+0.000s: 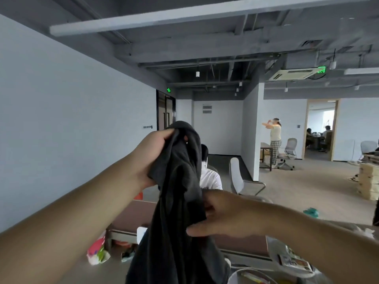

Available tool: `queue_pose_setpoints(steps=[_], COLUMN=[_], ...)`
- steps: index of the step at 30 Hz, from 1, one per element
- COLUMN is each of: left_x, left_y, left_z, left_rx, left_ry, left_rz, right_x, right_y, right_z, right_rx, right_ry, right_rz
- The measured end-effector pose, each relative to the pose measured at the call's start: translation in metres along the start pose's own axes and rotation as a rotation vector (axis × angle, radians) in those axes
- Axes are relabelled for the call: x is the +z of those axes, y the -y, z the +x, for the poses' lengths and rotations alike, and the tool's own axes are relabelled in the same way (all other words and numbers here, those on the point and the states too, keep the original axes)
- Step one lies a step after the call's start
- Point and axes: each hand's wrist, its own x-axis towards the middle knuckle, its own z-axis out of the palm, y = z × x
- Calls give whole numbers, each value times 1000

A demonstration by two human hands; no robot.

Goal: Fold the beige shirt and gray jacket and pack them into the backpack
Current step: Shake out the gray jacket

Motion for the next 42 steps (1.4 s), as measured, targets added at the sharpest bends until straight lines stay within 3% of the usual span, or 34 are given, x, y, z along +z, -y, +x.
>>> queue_pose_setpoints(steps=[3,7,9,12,16,18,21,24,27,29,31,33,36,38,39,40,41,42], left_x=[-12,-53,-62,-53,-25,-10,2,-6,-20,-29,-26,-19,-5,-4,-12,-14,-19,-21], left_y=[-10,-8,1,21,54,70,77,80,84,85,80,71,53,41,40,35,33,32], left_z=[-9,-9,-10,-16,-30,-40,-43,-28,-13,0,1,-6,-4,-7,-3,-7,-10,-11], left_rx=[24,-3,-99,1,90,199,399,414,295,165,35,-94,-98,-6,61,140,184,155], left_ry=[-45,-232,-239,-230,23,61,-176,-306,-366,-351,-254,-139,-67,-69,-36,19,198,293], left_rz=[194,849,855,817,595,714,1005,1099,1278,1031,486,86,-31,109,287,542,856,1144], right_x=[0,-34,-46,-50,-55,-59,-68,-82,-98,-108,-115,-119,-119,-119,-119,-120,-121,-124], right_y=[10,28,39,54,74,81,81,73,58,45,28,9,-15,-24,-26,-27,-28,-30], right_z=[17,24,27,34,39,38,31,18,3,-5,-13,-21,-30,-35,-37,-38,-39,-40], right_rx=[-20,91,93,129,136,104,13,-10,32,71,121,170,234,247,238,221,206,199], right_ry=[-229,-508,-524,-477,-504,-512,-524,-542,-587,-600,-615,-616,-621,-653,-669,-687,-705,-719], right_rz=[32,366,376,374,415,336,11,-298,-383,-428,-473,-502,-519,-537,-559,-592,-628,-665])
